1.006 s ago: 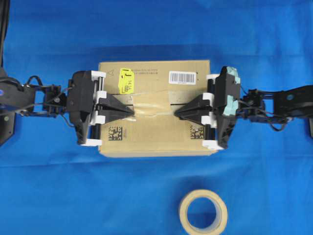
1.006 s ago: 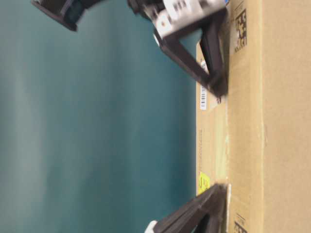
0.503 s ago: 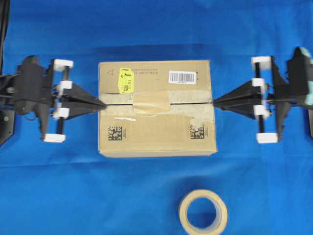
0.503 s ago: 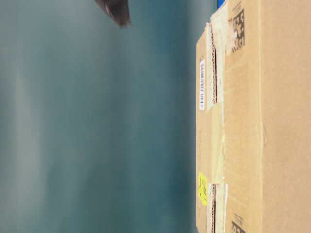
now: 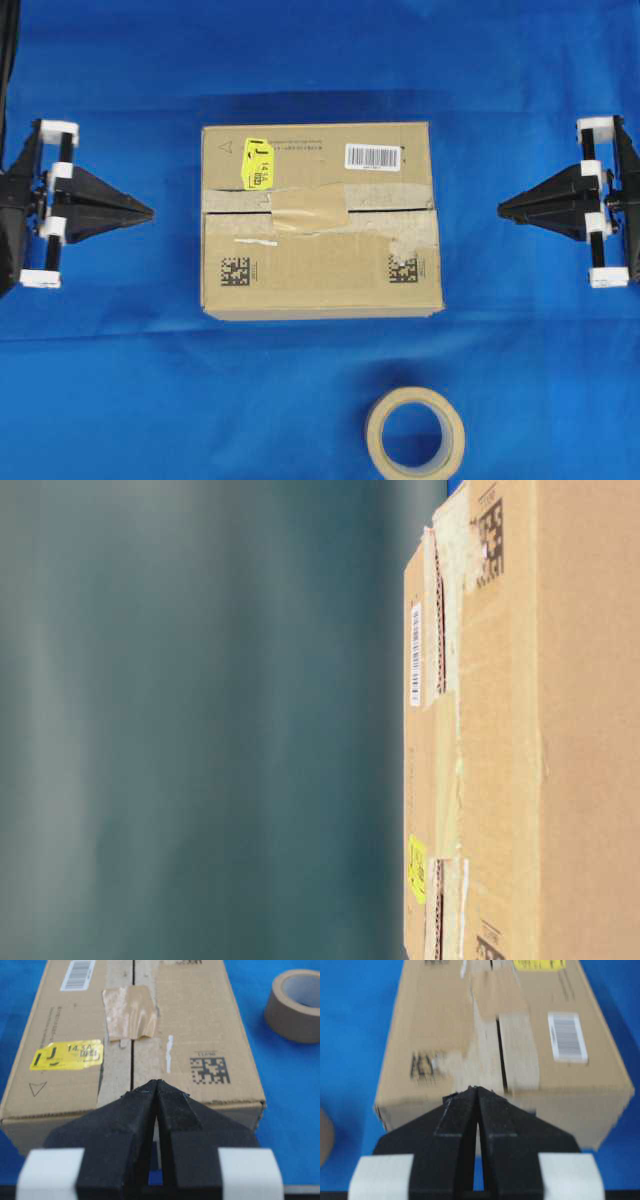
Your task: Apply tape along the seams of the closed cardboard box to seal it securely.
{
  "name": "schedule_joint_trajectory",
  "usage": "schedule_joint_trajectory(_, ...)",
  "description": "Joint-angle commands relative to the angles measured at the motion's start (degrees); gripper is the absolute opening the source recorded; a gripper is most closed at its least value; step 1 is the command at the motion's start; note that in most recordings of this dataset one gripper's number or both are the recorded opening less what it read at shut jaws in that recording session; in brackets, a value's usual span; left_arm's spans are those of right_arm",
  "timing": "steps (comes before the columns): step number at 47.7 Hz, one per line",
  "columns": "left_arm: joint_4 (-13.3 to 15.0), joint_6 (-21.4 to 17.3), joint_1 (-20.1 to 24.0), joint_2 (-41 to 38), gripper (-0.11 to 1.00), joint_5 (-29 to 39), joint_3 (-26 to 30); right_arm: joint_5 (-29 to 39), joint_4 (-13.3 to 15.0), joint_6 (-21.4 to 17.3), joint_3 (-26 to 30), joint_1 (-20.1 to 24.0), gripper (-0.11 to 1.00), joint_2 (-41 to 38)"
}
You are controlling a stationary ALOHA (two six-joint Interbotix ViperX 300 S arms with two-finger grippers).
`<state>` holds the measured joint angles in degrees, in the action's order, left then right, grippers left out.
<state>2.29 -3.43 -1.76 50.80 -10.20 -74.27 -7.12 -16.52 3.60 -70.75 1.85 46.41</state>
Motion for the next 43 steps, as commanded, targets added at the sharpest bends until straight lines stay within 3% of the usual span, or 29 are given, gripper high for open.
schedule_joint_trajectory(1,0.0,0.09,-0.09,1.58,0.0,0.97,-0.35,-0.35,0.18,0.09,-0.88,-0.09,0.0,0.26)
schedule_joint_trajectory(20,0.0,0.09,-0.09,4.57,0.0,2.55,-4.22,-3.87,0.09,0.09,-5.63,-0.09,0.0,0.09)
schedule_joint_trajectory(43,0.0,0.09,-0.09,4.48,0.0,2.55,-4.48,-4.22,0.0,0.09,-5.98,-0.09,0.0,0.09)
